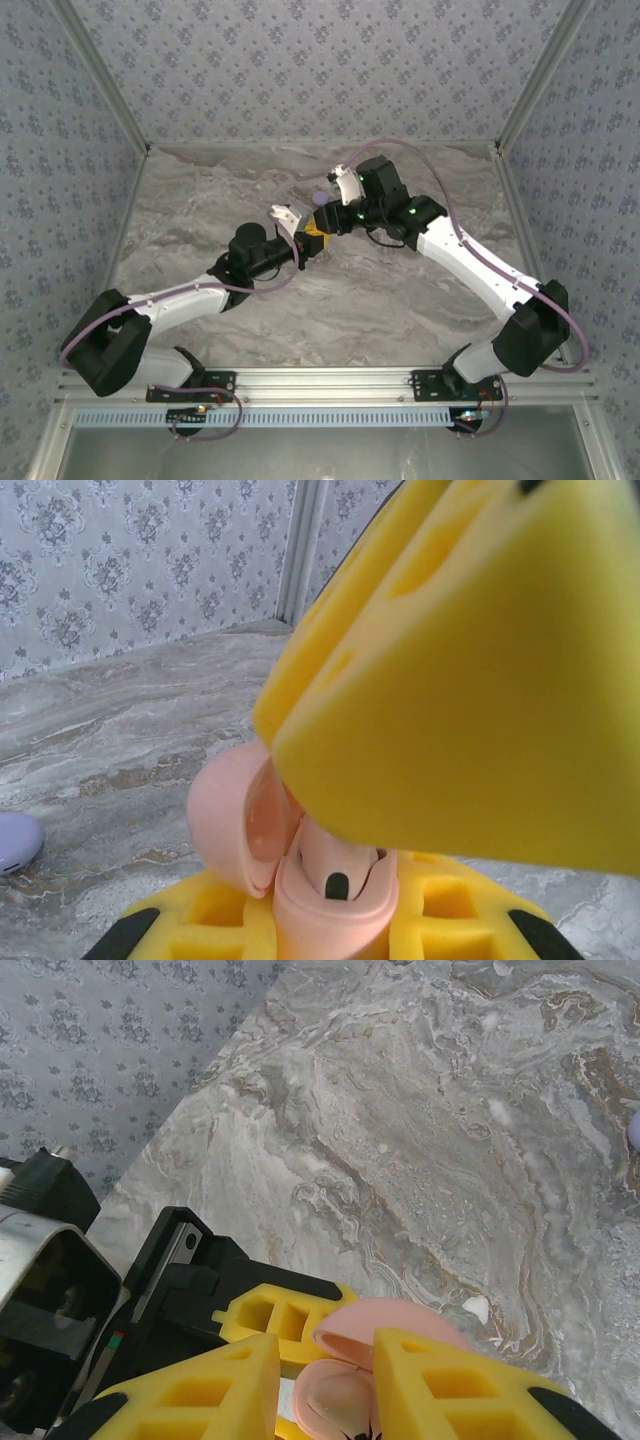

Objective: Insert wireless bluetooth earbuds into charging case

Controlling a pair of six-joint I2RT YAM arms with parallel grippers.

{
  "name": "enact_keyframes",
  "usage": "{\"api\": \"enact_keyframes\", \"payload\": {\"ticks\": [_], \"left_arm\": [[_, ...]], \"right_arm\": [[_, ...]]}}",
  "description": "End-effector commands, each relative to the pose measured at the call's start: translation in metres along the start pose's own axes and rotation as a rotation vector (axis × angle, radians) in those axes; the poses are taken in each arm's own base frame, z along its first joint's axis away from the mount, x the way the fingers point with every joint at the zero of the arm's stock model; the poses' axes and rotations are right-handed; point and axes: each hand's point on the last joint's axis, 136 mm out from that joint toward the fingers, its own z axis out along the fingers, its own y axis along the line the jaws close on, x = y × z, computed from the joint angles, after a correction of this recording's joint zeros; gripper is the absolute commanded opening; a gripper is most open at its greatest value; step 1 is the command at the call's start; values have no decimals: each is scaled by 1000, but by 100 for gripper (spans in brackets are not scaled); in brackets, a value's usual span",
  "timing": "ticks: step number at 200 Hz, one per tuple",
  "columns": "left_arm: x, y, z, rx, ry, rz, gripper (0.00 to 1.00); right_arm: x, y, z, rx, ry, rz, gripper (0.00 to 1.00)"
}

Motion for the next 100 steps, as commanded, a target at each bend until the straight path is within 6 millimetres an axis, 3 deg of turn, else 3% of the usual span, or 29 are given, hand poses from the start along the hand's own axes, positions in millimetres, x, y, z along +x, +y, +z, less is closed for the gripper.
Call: {"api": "enact_keyframes", "payload": {"ticks": [1, 40, 100], "left_arm": [[-32, -11, 0, 27, -80, 36, 6], [-30, -6, -1, -1, -74, 32, 6], [-18, -5, 3, 0, -18, 18, 6]], "right_arm": [[1, 6, -1, -7, 27, -22, 32], [-3, -2, -6, 61, 9, -26, 33], [-18, -19, -32, 187, -86, -22, 32]]}}
